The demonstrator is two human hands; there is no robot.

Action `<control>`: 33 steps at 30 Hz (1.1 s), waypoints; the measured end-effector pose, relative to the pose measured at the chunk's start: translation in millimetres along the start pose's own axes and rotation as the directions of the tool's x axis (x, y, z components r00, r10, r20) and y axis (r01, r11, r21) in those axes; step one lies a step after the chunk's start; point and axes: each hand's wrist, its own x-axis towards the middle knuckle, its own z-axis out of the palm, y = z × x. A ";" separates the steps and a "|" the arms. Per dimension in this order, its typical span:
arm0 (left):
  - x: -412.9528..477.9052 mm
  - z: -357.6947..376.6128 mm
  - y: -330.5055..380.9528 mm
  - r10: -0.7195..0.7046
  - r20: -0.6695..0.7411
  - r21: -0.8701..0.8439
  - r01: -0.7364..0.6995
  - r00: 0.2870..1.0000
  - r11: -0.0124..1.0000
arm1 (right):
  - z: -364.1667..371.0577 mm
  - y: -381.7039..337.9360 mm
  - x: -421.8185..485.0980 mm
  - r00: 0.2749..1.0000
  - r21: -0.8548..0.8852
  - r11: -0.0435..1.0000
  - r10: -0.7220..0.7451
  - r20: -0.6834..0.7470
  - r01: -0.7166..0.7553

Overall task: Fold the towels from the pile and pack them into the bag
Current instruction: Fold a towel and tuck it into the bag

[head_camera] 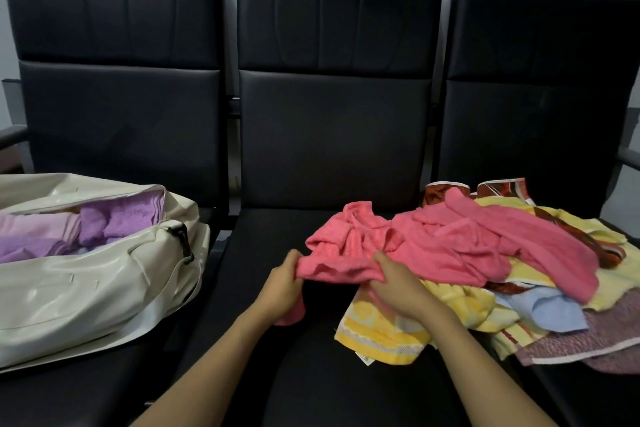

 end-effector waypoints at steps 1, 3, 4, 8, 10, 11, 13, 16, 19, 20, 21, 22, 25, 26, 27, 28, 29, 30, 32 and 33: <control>0.4 -3.3 4.6 -0.033 -0.042 -0.106 0.029 0.999 0.994 | -2.2 -0.9 0.5 0.999 0.083 0.996 0.035 -0.023 -0.033; 1.3 -8.0 12.7 -0.065 -0.094 -0.267 0.038 0.993 0.963 | -5.9 -2.0 0.2 0.997 0.186 0.981 0.061 -0.056 -0.050; 1.4 -9.2 17.6 -0.060 -0.112 -0.344 0.018 0.992 0.939 | -7.2 -2.3 -0.4 0.996 0.206 0.978 0.053 -0.075 -0.036; -3.1 -21.4 35.0 0.045 -0.100 -0.518 -0.091 0.994 0.851 | -13.9 -1.2 -0.6 0.992 0.213 0.977 0.021 -0.125 0.006; -5.1 -33.8 36.9 0.085 0.085 -0.378 -0.046 0.993 0.925 | -18.3 0.2 -0.8 0.996 0.177 0.984 0.003 -0.088 0.012; -4.5 -38.0 34.6 0.064 0.208 -0.180 -0.026 0.976 0.983 | -21.6 1.1 -1.5 0.999 0.154 0.988 -0.003 -0.041 0.009; -3.0 -39.2 26.1 -0.080 0.386 0.286 -0.037 0.919 0.957 | -27.6 3.0 -6.9 0.987 0.158 0.986 0.026 0.157 -0.051; -2.7 -26.7 17.2 -0.164 0.417 0.503 -0.076 0.894 0.861 | -26.4 6.3 -10.4 0.935 -0.074 0.996 0.079 0.345 -0.057; -3.7 -17.7 12.3 -0.041 0.374 0.377 -0.111 0.927 0.920 | -22.3 4.8 -10.0 0.977 -0.244 0.970 0.056 0.207 -0.004; -4.0 -15.3 11.2 -0.017 0.371 0.305 -0.105 0.929 0.946 | -20.2 3.4 -9.9 0.980 -0.253 0.967 0.032 0.199 0.020; -4.5 -12.9 11.2 -0.007 0.366 0.239 -0.087 0.931 0.967 | -17.8 -1.1 -11.4 0.979 -0.230 0.972 0.001 0.206 0.048; -4.8 -11.0 11.2 -0.001 0.351 0.179 -0.066 0.937 0.982 | -13.9 -7.5 -13.6 0.976 -0.211 0.975 -0.018 0.219 0.065; -5.2 -8.5 18.5 0.051 0.290 0.011 -0.057 0.956 0.998 | 5.2 -22.0 -14.2 0.977 -0.349 0.933 -0.018 0.212 0.093; -5.0 -9.3 21.6 0.079 0.263 -0.017 -0.078 0.962 0.997 | 9.5 -24.1 -11.6 0.982 -0.406 0.909 -0.016 0.186 0.092; -4.9 -11.1 24.7 0.104 0.226 -0.024 -0.101 0.969 0.995 | 10.5 -26.0 -8.7 0.988 -0.443 0.892 -0.025 0.154 0.092; -5.0 -13.9 27.2 0.127 0.180 -0.020 -0.125 0.975 0.992 | 8.4 -28.2 -6.8 0.991 -0.463 0.883 -0.022 0.130 0.080; -5.0 -18.0 29.4 0.139 0.143 -0.013 -0.139 0.980 0.990 | 5.5 -27.7 -4.4 0.994 -0.474 0.879 -0.002 0.112 0.055; -4.8 -23.2 30.8 0.141 0.130 -0.009 -0.141 0.981 0.990 | 2.0 -25.1 -2.0 0.994 -0.479 0.878 0.032 0.106 0.023; -5.3 -33.4 32.4 0.087 0.228 0.038 -0.098 0.970 0.994 | -5.7 -19.4 0.7 0.990 -0.498 0.867 0.090 0.107 -0.025; -5.3 -36.6 31.9 0.011 0.308 0.109 -0.047 0.951 0.993 | -8.3 -16.0 1.0 0.989 -0.499 0.866 0.102 0.106 -0.036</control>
